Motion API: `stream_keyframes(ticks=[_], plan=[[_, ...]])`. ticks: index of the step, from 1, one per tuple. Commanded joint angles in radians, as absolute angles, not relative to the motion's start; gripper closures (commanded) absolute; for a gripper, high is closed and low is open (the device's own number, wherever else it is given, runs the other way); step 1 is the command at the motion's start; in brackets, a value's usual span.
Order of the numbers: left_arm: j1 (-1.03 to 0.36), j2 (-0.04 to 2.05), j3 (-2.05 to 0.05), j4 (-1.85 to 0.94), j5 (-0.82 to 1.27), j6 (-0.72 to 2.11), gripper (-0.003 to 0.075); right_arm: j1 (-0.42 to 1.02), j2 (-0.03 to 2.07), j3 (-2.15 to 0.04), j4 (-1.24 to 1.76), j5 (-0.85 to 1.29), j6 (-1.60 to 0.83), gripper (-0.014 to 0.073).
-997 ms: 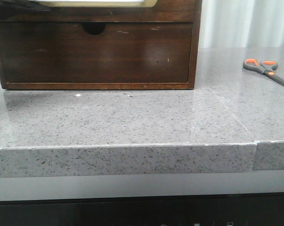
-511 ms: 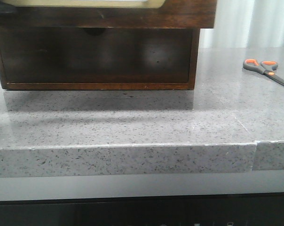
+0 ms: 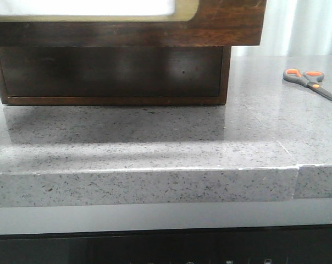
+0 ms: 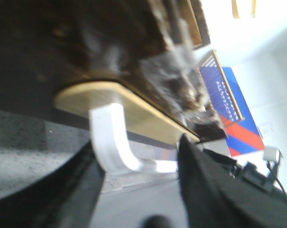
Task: Put scissors in drawer with both arms
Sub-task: 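Pull the drawer open toward the robot with the left gripper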
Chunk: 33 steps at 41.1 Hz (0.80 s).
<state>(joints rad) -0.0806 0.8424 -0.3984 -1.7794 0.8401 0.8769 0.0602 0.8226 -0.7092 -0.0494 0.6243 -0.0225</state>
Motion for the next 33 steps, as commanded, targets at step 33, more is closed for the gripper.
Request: stream_keyframes(ticks=[33], plan=[[-0.091,0.514,-0.526,-0.677,0.772,0.272,0.0156,0.053,0.820,-0.745,-0.067,0.571,-0.024,0.0021]])
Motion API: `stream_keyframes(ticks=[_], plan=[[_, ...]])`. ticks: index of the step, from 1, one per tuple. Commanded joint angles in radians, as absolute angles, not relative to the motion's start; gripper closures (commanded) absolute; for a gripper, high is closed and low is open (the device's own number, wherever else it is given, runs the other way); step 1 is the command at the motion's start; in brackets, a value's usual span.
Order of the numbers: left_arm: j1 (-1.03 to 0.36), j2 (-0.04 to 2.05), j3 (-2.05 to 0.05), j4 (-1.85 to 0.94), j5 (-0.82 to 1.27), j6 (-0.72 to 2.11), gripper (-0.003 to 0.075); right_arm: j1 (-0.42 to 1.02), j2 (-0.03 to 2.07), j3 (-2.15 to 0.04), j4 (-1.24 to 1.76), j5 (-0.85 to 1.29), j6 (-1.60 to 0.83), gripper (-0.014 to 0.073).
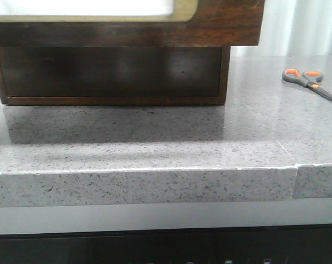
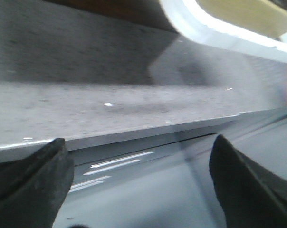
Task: Put scissors in drawer with both arms
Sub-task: 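Pull the drawer open toward the robot with the left gripper, then lower the right gripper over the grey-and-orange scissors and grasp them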
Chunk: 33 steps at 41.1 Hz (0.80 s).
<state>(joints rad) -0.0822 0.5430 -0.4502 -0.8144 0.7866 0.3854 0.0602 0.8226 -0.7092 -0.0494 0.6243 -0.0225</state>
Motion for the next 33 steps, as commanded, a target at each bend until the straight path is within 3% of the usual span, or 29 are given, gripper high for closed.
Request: stream_keyframes(ticks=[1,11,22,33], plan=[[-0.091,0.504,-0.543,-0.609,0.782,0.238,0.0156,0.053,0.820,-0.745,-0.067,0.571,-0.024,0.0021],[-0.091,0.478,-0.765,-0.136,0.909,0.117,0.0156,0.053,0.820,-0.745,-0.067,0.572,-0.024,0.0021],[-0.106,0.478,-0.910,-0.103,0.919,0.126,0.0156,0.053,0.820,-0.745,-0.067,0.572,-0.024,0.0021],[-0.295,0.478,-0.907,-0.103,0.896,0.126,0.0156,0.053,0.820,-0.745,-0.067,0.566,-0.024,0.0021]])
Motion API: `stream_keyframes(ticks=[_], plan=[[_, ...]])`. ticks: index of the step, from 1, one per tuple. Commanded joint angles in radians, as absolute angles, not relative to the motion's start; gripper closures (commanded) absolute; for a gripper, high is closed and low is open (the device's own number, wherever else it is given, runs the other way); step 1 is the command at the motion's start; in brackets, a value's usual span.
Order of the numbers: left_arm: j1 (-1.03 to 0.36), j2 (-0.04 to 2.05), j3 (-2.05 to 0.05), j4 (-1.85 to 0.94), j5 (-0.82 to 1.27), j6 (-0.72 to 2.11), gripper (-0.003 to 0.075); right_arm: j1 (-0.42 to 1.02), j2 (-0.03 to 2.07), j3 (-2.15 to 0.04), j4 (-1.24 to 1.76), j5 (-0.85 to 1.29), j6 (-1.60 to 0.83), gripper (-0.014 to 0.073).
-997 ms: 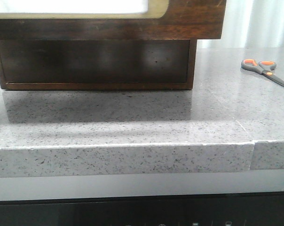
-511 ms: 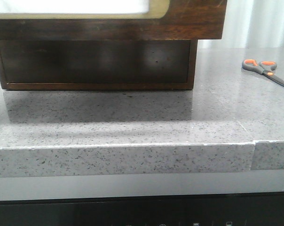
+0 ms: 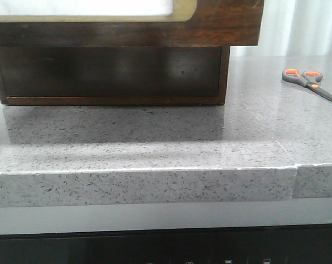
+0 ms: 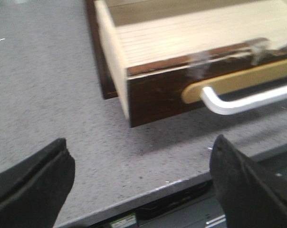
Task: Put scissors in drawer with both arms
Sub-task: 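Lower the right gripper over the grey-and-orange scissors and grasp them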
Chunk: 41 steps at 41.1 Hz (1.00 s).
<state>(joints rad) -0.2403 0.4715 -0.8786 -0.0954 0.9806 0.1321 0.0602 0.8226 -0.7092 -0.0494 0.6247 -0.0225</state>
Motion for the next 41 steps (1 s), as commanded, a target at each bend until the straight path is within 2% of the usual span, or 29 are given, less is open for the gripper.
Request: stream_keyframes(ticks=[1,14,22,33,41], plan=[[-0.307,0.478,-0.907,-0.103,0.891,0.126,0.0156,0.053,0.820,-0.745,-0.067,0.561,-0.024,0.0021],[-0.361,0.478,-0.907,-0.103,0.883,0.126,0.0156,0.006,0.887,-0.801,-0.063,0.563,0.010,0.0021],[-0.361,0.478,-0.907,-0.103,0.883,0.126,0.0156,-0.084,1.060,-0.955,0.000,0.682,0.000,0.0023],[-0.361,0.478,-0.907,-0.103,0.883,0.126,0.0156,-0.087,1.340,-1.200,0.118,0.829,-0.160,0.0024],[-0.361,0.478,-0.907,-0.103,0.883,0.126,0.0156,-0.075,1.516,-1.370,0.126,0.888,-0.176,0.0024]])
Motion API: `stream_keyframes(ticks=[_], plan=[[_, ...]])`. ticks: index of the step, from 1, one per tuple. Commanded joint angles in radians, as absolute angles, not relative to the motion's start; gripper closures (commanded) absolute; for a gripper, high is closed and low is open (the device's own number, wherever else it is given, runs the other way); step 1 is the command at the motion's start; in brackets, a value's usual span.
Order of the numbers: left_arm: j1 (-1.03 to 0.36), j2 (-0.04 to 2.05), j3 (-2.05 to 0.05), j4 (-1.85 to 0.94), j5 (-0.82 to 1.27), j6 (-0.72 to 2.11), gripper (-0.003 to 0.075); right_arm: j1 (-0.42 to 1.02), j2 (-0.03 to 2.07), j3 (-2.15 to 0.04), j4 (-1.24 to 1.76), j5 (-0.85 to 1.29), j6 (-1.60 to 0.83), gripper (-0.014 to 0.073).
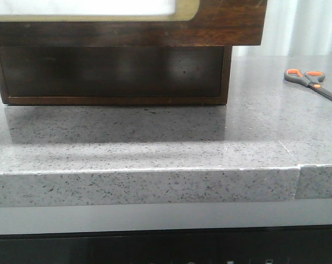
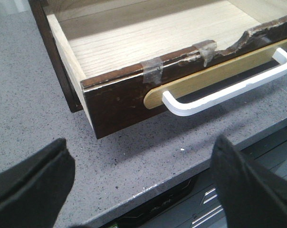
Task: Put scissors in drawer with both arms
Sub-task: 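Lower the right gripper over the grey-and-orange scissors and grasp them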
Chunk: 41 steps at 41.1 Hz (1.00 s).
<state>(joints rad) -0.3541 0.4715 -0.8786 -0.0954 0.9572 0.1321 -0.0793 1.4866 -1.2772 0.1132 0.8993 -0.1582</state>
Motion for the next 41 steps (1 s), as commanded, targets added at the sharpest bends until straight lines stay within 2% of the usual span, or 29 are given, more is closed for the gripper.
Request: stream_keyframes(ticks=[1,21,31,41], plan=[[-0.361,0.478,-0.907,-0.103,0.883,0.126,0.0156,-0.072,1.539,-1.386,0.126,0.889,-0.176,0.0024],[-0.361,0.478,-0.907,-0.103,0.883,0.126,0.0156,-0.046,1.819,-1.631,0.129,0.900,-0.174,0.0027],[-0.361,0.478,-0.907,-0.103,0.883,0.126,0.0156,-0.047,1.897,-1.682,0.137,0.914,-0.168,0.0192],[-0.361,0.478,-0.907,-0.103,0.883,0.126,0.0156,-0.048,1.925,-1.688,0.140,0.897,-0.158,0.0221]])
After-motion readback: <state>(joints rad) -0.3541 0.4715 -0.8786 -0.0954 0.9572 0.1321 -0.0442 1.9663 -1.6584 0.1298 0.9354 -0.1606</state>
